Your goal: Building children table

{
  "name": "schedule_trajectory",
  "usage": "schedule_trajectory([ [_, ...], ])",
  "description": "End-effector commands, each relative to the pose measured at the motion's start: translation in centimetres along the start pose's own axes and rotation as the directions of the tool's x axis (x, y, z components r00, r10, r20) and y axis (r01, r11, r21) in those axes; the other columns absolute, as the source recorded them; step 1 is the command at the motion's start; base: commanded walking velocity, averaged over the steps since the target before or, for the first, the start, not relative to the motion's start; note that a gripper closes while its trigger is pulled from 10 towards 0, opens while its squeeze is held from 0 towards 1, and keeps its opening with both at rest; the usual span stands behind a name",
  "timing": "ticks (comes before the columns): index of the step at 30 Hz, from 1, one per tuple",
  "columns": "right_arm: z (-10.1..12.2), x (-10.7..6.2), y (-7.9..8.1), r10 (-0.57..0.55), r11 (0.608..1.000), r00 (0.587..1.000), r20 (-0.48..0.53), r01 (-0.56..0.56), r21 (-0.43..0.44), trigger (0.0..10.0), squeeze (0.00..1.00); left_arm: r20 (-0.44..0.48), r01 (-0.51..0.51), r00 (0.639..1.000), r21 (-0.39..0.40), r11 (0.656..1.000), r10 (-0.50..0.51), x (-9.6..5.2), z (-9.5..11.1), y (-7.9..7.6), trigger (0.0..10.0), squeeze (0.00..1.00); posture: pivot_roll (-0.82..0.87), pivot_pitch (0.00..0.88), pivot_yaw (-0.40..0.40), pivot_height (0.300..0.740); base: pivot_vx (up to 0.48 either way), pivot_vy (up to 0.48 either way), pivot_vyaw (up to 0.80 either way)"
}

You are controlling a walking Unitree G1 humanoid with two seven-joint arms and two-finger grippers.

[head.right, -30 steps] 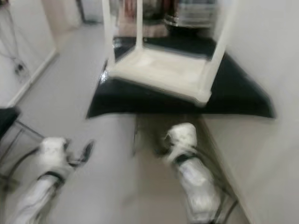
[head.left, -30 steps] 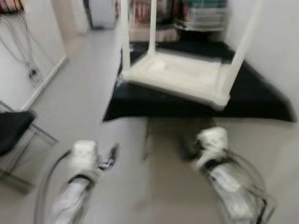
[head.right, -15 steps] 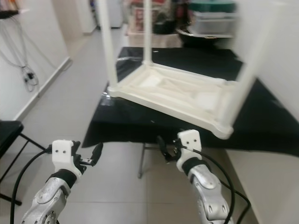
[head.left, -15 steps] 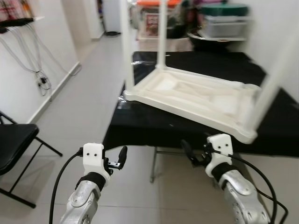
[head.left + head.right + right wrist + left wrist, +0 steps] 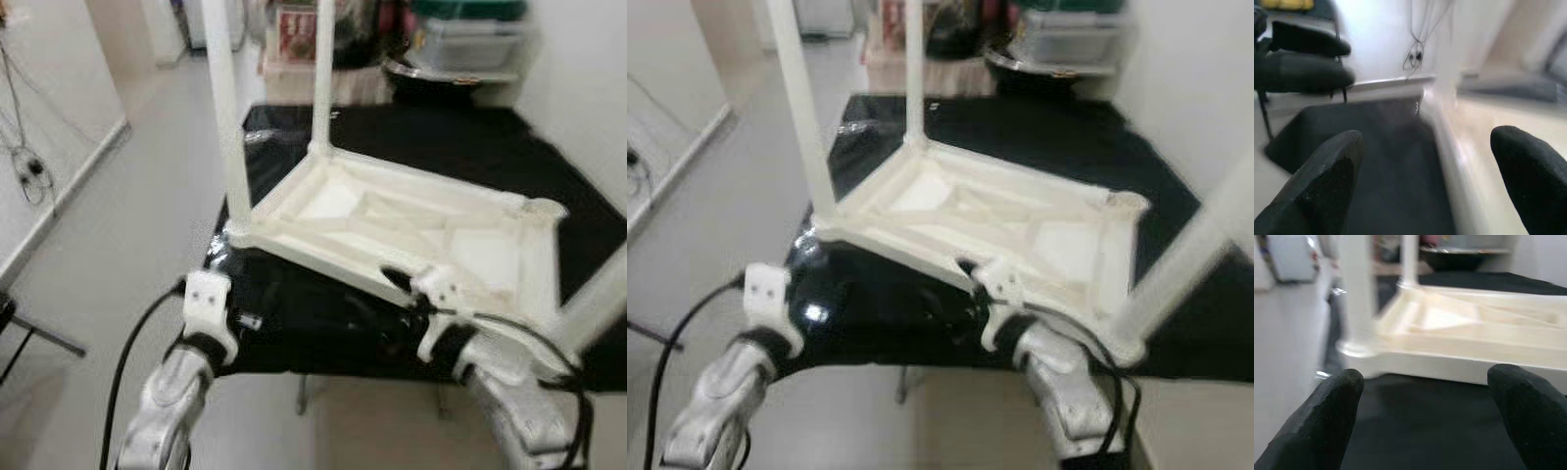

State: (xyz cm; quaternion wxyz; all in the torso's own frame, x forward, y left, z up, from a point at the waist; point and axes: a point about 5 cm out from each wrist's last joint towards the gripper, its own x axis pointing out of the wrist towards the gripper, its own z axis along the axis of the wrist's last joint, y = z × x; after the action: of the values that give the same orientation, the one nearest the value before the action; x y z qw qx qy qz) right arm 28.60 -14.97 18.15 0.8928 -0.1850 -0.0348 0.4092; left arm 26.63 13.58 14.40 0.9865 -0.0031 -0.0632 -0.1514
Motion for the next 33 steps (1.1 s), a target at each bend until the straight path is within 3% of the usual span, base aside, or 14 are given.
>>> schedule_trajectory([
  [1, -0.8, 0.3, 0.9, 0.096, 0.994, 0.987, -0.126, -0.102, -0.048, 10.0, 0.0, -0.057, 0.045, 0.997, 0.035, 0.998, -0.043, -0.5, -1.1, -0.6, 10.0, 0.0, 0.05, 0.056, -0.025, 0.74, 0.0, 0.0, 0.0],
  [3, -0.6, 0.2, 0.4, 0.105, 0.99, 0.979, -0.173, -0.118, -0.07, 10.0, 0.0, -0.065, 0.065, 0.996, 0.048, 0.997, -0.062, -0.6, -1.3, -0.9, 10.0, 0.0, 0.05, 0.056, -0.025, 0.74, 0.0, 0.0, 0.0],
  [5, -0.2, 0.2, -1.2, 0.065, 0.99, 0.967, -0.247, -0.093, -0.104, 10.0, 0.0, -0.074, 0.092, 0.993, 0.061, 0.994, -0.087, -0.7, -1.4, -1.3, 10.0, 0.0, 0.05, 0.06, -0.031, 0.74, 0.0, 0.0, 0.0],
  [8, 0.3, 0.2, -2.5, 0.035, 0.992, 0.961, -0.275, -0.068, -0.109, 10.0, 0.0, -0.075, 0.093, 0.993, 0.056, 0.994, -0.089, -0.8, -1.4, -1.3, 10.0, 0.0, 0.06, 0.064, -0.037, 0.74, 0.0, 0.0, 0.0],
  [15, 0.5, 0.3, -2.7, 0.057, 0.995, 0.945, -0.322, -0.082, -0.064, 10.0, 0.0, -0.081, 0.09, 0.993, 0.051, 0.995, -0.086, -1.0, -1.5, -1.3, 10.0, 0.0, 0.05, 0.071, -0.041, 0.74, 0.0, 0.0, 0.0],
  [18, 0.2, 3.3, -0.2, 0.168, 0.98, 0.948, -0.27, -0.13, 0.152, 10.0, 0.0, -0.075, 0.138, 0.988, 0.05, 0.989, -0.134, -1.2, -1.4, -1.9, 10.0, 0.0, 0.06, 0.08, -0.042, 0.74, 0.0, 0.0, 0.0],
  [19, 0.2, 3.3, -0.2, 0.168, 0.98, 0.948, -0.27, -0.13, 0.152, 10.0, 0.0, -0.075, 0.138, 0.988, 0.05, 0.989, -0.134, -1.2, -1.4, -1.9, 10.0, 0.0, 0.06, 0.08, -0.042, 0.74, 0.0, 0.0, 0.0],
  [20, 0.0, 4.4, 0.5, 0.187, 0.971, 0.948, -0.258, -0.138, 0.196, 10.0, 0.0, -0.08, 0.126, 0.989, 0.048, 0.991, -0.122, -1.4, -1.5, -1.7, 10.0, 0.0, 0.06, 0.08, -0.042, 0.74, 0.0, 0.0, 0.0],
  [23, -0.7, 6.8, 1.2, 0.198, 0.967, 0.939, -0.282, -0.141, 0.212, 10.0, 0.0, -0.122, -0.066, 0.99, 0.019, 0.998, 0.068, -2.2, -2.3, 0.5, 10.0, 0.0, 0.06, 0.093, -0.049, 0.74, 0.0, 0.0, 0.0],
  [26, -0.4, 8.3, 1.8, 0.233, 0.958, 0.937, -0.261, -0.175, 0.228, 10.0, 0.0, -0.159, -0.268, 0.946, 0.103, 0.958, 0.281, -3.9, -2.8, 3.9, 10.0, 0.0, 0.1, 0.129, -0.068, 0.74, 0.0, 0.0, 0.0],
  [27, -0.4, 8.3, 1.8, 0.233, 0.958, 0.937, -0.261, -0.175, 0.228, 10.0, 0.0, -0.159, -0.268, 0.946, 0.103, 0.958, 0.281, -3.9, -2.8, 3.9, 10.0, 0.0, 0.1, 0.129, -0.068, 0.74, 0.0, 0.0, 0.0],
  [29, 0.2, 9.2, 2.4, 0.273, 0.948, 0.933, -0.233, -0.221, 0.228, 10.0, 0.0, -0.171, -0.403, 0.891, 0.134, 0.906, 0.421, -5.7, -2.8, 6.5, 10.0, 0.0, 0.12, 0.153, -0.075, 0.74, 0.0, 0.0, 0.0],
  [30, 0.2, 9.2, 2.4, 0.273, 0.948, 0.933, -0.233, -0.221, 0.228, 10.0, 0.0, -0.171, -0.403, 0.891, 0.134, 0.906, 0.421, -5.7, -2.8, 6.5, 10.0, 0.0, 0.12, 0.153, -0.075, 0.74, 0.0, 0.0, 0.0],
  [33, 0.3, 9.9, 3.0, 0.312, 0.943, 0.919, -0.243, -0.268, 0.197, 10.0, 0.0, -0.184, -0.499, 0.832, 0.16, 0.852, 0.523, -7.8, -2.8, 8.4, 10.0, 0.0, 0.13, 0.175, -0.082, 0.74, 0.0, 0.0, 0.0],
])
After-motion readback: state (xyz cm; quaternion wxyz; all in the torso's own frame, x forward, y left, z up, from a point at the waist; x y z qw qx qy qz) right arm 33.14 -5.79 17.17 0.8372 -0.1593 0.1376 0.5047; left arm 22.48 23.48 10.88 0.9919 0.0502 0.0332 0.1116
